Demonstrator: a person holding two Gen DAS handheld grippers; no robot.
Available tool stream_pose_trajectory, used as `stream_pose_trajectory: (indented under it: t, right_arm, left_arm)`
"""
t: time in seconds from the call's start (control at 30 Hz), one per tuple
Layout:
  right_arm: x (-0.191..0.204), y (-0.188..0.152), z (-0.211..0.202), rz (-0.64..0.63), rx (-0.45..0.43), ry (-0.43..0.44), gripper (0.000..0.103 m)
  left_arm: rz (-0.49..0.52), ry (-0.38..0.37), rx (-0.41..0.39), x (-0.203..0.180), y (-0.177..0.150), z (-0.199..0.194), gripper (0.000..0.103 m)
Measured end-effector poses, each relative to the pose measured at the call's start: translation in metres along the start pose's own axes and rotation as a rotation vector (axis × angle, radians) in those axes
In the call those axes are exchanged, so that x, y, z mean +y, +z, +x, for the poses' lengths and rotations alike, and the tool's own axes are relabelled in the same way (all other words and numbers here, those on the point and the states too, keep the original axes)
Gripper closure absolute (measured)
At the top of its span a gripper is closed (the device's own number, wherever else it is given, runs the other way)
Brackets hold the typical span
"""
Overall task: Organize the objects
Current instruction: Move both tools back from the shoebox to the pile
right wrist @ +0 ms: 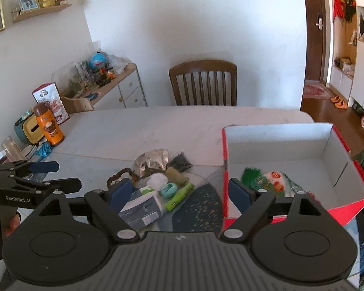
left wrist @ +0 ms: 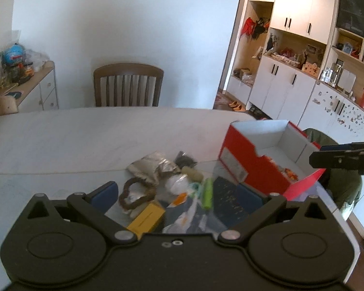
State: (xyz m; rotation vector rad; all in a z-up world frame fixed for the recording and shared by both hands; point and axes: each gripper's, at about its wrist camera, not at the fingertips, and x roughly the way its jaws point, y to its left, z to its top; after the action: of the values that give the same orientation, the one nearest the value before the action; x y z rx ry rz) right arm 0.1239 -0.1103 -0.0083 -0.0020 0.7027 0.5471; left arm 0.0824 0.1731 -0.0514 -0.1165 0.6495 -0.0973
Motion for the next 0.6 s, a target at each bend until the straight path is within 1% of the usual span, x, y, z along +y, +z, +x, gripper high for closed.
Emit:
stream_pose_trajectory:
  t: [0.23,0.33,0.53,0.6]
  right_arm:
    - [0.021,-0.003,0.030,0.007,0.039,-0.017,0.017]
    - [0.028,-0.004,0.045,-0.004,0.063,-0.024,0.017]
    - [0.042,-0.004,0.076,-0.007,0.105,-0.049,0.017]
    - [0.049,-0.004,0.088,-0.008,0.120,-0.059,0.017]
  left_arm:
    - [-0.029,0.053,0.027,0.030,-0.017,0.018,0.001]
    - [-0.031,0.066,0.056,0.044,-0.025,0.030,0.001]
    - [-0.072,0.062,0.099,0.062,-0.042,0.055,0.001]
    - [-0.067,0.059,0.114,0.065,-0.046,0.062,0.001]
